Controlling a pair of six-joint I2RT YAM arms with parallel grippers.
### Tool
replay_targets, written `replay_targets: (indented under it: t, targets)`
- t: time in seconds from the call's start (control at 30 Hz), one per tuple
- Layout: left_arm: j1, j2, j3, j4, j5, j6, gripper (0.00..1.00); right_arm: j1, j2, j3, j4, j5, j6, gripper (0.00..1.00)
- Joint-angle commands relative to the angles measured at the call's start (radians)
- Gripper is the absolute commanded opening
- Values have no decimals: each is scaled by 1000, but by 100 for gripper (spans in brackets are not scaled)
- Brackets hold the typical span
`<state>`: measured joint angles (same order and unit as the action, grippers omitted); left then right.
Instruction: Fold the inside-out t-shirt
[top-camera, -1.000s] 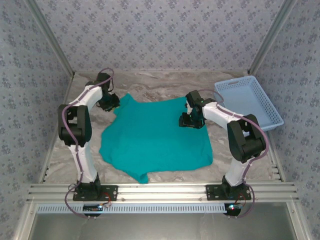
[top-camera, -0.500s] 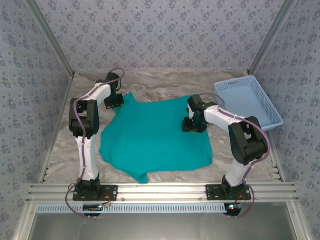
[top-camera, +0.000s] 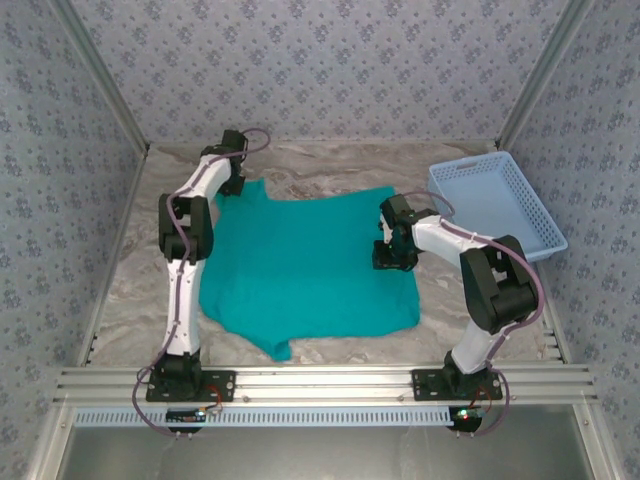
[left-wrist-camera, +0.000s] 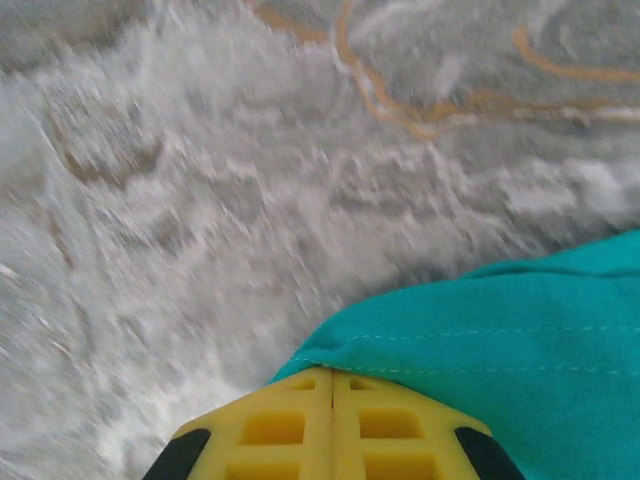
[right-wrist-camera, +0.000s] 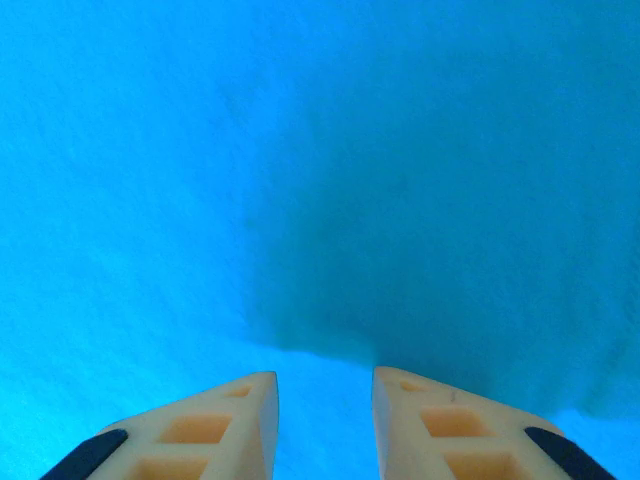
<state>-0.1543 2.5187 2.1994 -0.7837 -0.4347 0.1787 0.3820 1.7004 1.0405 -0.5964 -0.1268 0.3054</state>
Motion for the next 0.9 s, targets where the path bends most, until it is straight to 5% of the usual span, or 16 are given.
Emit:
replay_targets:
  t: [0.0,0.1,0.17,0.23,0.37,0.47,0.57,0.87]
  targets:
    - [-13,35,48,86,-137,160,9,-2,-66,-1,-34,44,-10,32]
    - [-25,31,119,79,-189,130,23,-3,-105,-10,-45,64,-2,33]
    - [-30,17,206,-34,-99,78,35,0,-124,-12,-45,60,3,33]
    - [-26,-5,271,-158,7,-5,36,15,-136,-8,-33,39,-4,33]
    - [24,-123,149,-292,214,-276,29,77,-121,16,-25,31,-1,34]
    - [88,-241,-136,-172,437,-440,19,130,-115,-12,-9,6,44,34]
    - [113,-313,-344,5,494,-497,14,164,-116,-54,44,-31,78,34]
    - [158,-115,-177,-13,574,-511,9,204,-104,-129,64,16,102,33]
